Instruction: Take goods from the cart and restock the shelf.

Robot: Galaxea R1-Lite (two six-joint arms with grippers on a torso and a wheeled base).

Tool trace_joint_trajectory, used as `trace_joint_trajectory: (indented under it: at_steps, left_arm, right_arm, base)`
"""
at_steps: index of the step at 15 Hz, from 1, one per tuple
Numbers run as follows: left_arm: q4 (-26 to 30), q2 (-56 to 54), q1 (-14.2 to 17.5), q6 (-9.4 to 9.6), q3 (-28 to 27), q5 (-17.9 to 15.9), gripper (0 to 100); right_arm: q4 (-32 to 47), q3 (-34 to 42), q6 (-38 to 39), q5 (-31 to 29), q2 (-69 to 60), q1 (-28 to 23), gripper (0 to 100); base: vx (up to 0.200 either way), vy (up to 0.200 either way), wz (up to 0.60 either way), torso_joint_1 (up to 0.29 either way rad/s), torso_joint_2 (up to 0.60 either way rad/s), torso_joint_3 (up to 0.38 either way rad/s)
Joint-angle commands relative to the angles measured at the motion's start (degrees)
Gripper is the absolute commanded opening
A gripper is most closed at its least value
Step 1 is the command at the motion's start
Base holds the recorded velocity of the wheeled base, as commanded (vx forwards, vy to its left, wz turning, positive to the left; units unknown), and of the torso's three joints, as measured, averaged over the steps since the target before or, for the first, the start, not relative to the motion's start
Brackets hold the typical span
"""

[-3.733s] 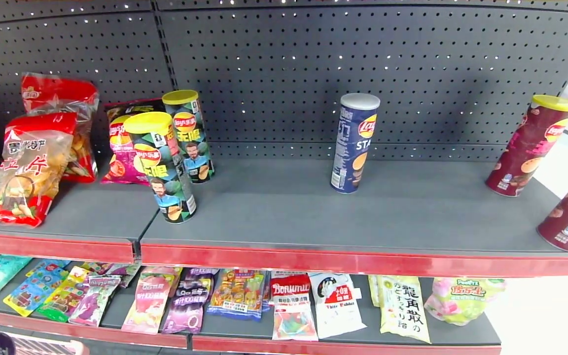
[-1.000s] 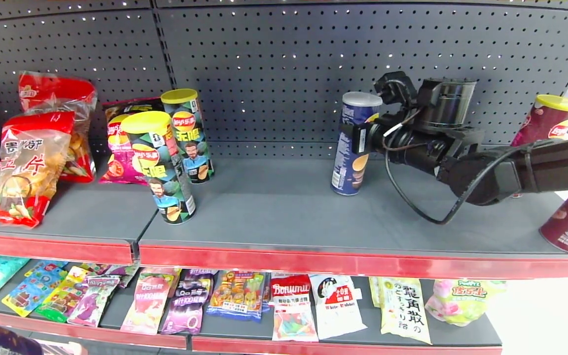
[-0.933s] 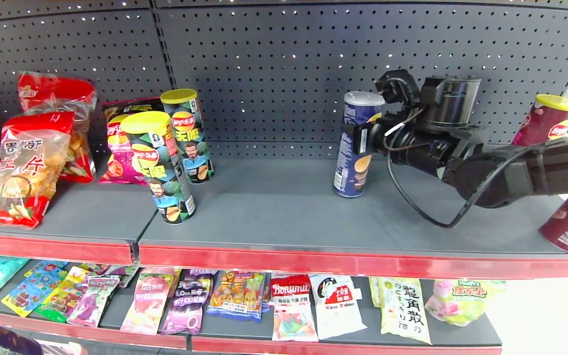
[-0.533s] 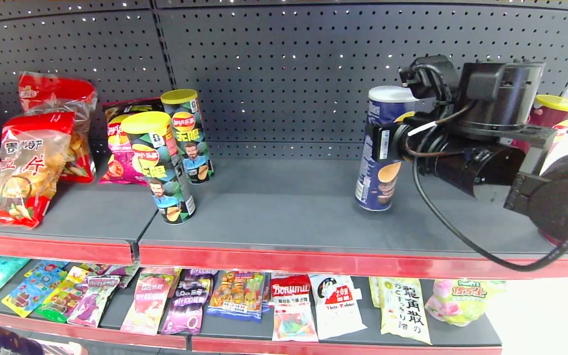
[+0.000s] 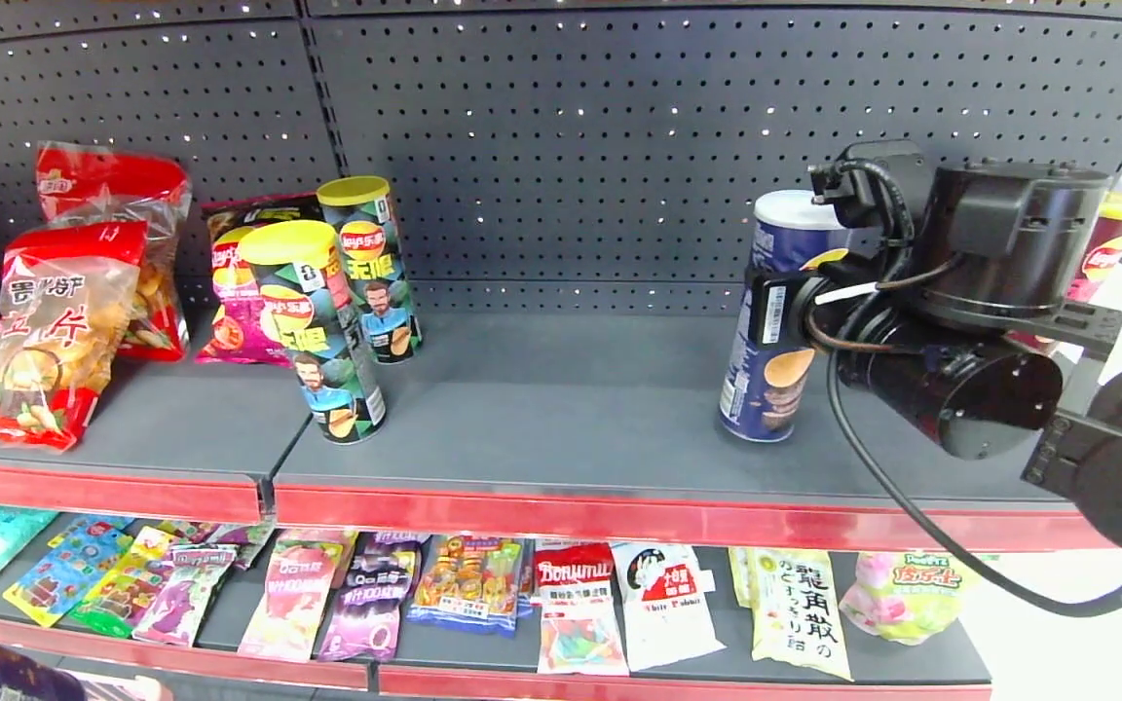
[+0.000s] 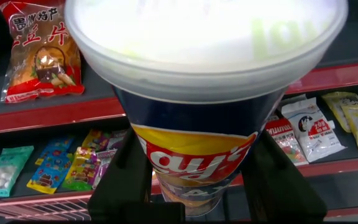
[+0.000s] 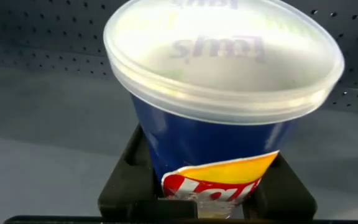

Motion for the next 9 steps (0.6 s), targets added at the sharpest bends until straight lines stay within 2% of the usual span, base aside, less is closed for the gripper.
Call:
trace_joint_trajectory:
  at_steps: [1, 3, 9]
  left_arm:
    - [0.0, 0.0, 0.0, 0.02, 0.0, -0.1, 0]
    - [0.0, 0.0, 0.0, 0.02, 0.0, 0.0, 0]
    - [0.0, -0.1, 0.0, 0.02, 0.1, -0.1, 0]
  right_arm:
    - [0.0, 0.5, -0.1, -0.5, 0.7, 1.0, 0]
    - [-0.2, 0.5, -0.1, -4.2, 1.6, 3.2, 0]
    - [-0.2, 1.9, 0.2, -9.7, 0.9, 7.2, 0]
  base:
    - [0.0, 0.0, 0.0, 0.0, 0.0, 0.0]
    - [0.0, 0.0, 0.0, 0.0, 0.0, 0.0]
    - [0.0, 0.0, 0.0, 0.0, 0.0, 0.0]
